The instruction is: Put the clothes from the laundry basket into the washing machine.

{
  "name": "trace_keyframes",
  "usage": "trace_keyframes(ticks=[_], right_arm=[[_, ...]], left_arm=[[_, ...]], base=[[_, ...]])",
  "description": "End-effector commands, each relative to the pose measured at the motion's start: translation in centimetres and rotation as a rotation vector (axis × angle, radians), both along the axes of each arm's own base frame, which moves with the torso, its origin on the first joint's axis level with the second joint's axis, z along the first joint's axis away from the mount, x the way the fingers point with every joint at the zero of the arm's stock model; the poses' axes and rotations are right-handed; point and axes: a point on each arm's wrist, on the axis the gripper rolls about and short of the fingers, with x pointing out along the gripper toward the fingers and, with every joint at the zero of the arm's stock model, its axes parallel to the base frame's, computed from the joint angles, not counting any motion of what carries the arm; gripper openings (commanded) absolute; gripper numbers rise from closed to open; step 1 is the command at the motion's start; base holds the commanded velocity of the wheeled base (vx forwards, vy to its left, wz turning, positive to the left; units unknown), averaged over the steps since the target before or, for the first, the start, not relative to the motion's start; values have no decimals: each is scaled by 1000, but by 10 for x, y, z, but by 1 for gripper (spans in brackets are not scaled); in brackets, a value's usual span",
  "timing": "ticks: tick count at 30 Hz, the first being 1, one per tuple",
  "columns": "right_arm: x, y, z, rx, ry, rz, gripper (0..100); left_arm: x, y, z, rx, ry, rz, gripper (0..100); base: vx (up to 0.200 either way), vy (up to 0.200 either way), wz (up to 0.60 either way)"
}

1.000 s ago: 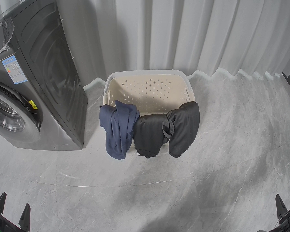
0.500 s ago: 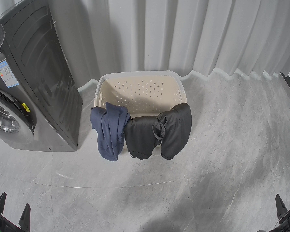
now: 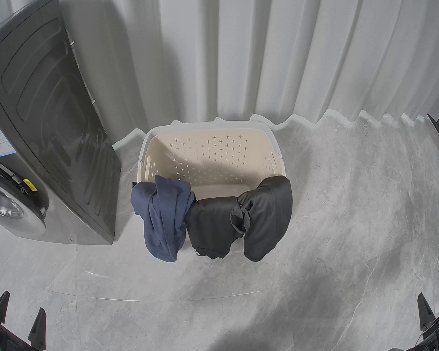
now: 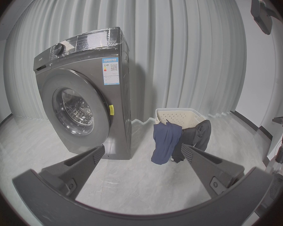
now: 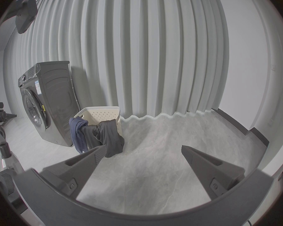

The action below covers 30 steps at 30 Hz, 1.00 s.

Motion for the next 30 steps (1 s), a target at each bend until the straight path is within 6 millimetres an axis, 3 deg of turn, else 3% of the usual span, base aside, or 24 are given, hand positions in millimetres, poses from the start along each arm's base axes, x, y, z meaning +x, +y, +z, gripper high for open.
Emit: trace_keyframes(ticks=[1,27,28,30], right_arm=[[0,0,-5,-1,3,5,100],[0,0,-5,5,0,-14,100],[0,0,-1,-2,-25,-8,100],[-9,0,26,-2,-135,-14,100]], left_arm=[[0,0,-5,0,1,1,100],[0,0,-5,0,1,-1,100],[0,0,-5,0,3,-1,100],[0,0,-5,0,3,-1,100]], base=[[0,0,0],[23,0,0],[0,0,0],[0,0,0]])
